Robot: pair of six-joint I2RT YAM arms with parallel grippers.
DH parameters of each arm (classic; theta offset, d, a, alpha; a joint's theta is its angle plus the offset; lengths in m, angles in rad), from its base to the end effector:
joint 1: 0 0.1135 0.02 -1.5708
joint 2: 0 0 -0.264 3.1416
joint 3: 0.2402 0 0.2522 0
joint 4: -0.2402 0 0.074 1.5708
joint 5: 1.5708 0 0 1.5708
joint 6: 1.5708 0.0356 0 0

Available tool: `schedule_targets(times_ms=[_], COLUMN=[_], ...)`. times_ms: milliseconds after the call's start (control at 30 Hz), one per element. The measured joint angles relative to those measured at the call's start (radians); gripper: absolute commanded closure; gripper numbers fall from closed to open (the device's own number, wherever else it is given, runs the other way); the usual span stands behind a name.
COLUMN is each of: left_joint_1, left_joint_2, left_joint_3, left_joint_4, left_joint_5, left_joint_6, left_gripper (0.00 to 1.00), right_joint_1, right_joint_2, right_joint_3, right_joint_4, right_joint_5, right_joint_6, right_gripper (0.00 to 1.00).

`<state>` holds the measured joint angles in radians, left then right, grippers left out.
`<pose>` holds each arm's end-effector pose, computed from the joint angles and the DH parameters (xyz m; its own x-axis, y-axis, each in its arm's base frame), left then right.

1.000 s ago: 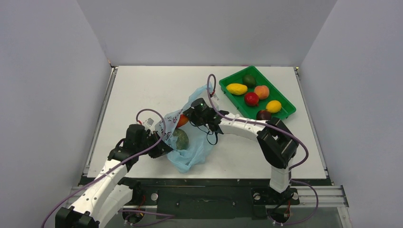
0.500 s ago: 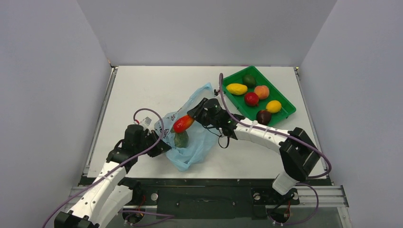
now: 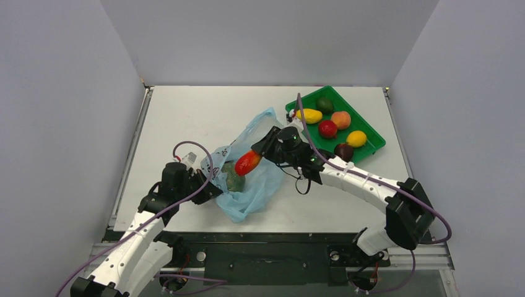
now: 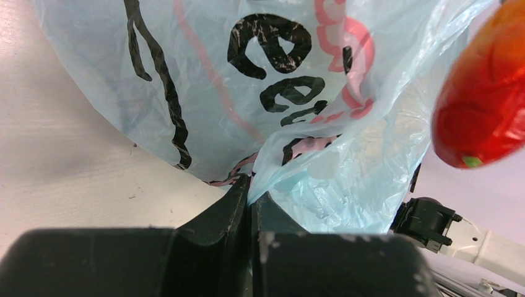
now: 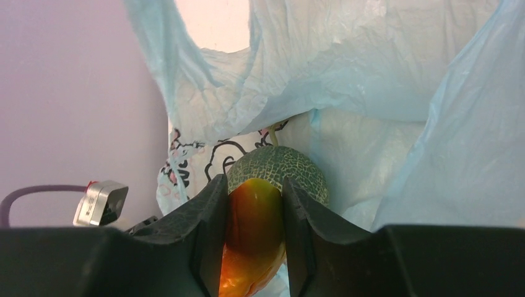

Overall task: Take the fake fruits out of the plastic bag
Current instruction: Place the fake fruit in the bin.

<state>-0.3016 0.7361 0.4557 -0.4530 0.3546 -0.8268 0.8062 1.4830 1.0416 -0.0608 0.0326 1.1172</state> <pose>0.1454 -0.0582 0.2087 -0.8191 -0.4678 -0.3321 -0.1148 0.7008 -0.7040 0.2362 0.2446 0.2733 -0.7766 0.4882 -0.3982 -0.0079 0.6245 0.7810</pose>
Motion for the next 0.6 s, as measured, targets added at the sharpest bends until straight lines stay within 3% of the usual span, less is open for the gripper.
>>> schedule_targets(times_ms=[267,400,600], left_joint_1=[0.000,0.000,0.000], left_joint_2=[-0.002,-0.001,0.015], left_joint_3=[0.000,0.000,0.000], left_joint_4=[-0.001,-0.001,0.000], left_joint_5=[0.000,0.000,0.000], left_joint_6=[0.000,0.000,0.000], left_gripper=[1.00,1.00,1.00], right_joint_1=[-0.078,-0.227,-0.558], right_joint_2=[-0.156,-0.250,-0.311], right_joint_3=[0.087,0.116,0.122], right_joint_4=[-0.129,-0.146,-0.151], right_joint_5=[-0.051,-0.076,-0.106], right_joint_6=[-0.139,-0.188,-0.190], right_gripper=[1.00,1.00,1.00])
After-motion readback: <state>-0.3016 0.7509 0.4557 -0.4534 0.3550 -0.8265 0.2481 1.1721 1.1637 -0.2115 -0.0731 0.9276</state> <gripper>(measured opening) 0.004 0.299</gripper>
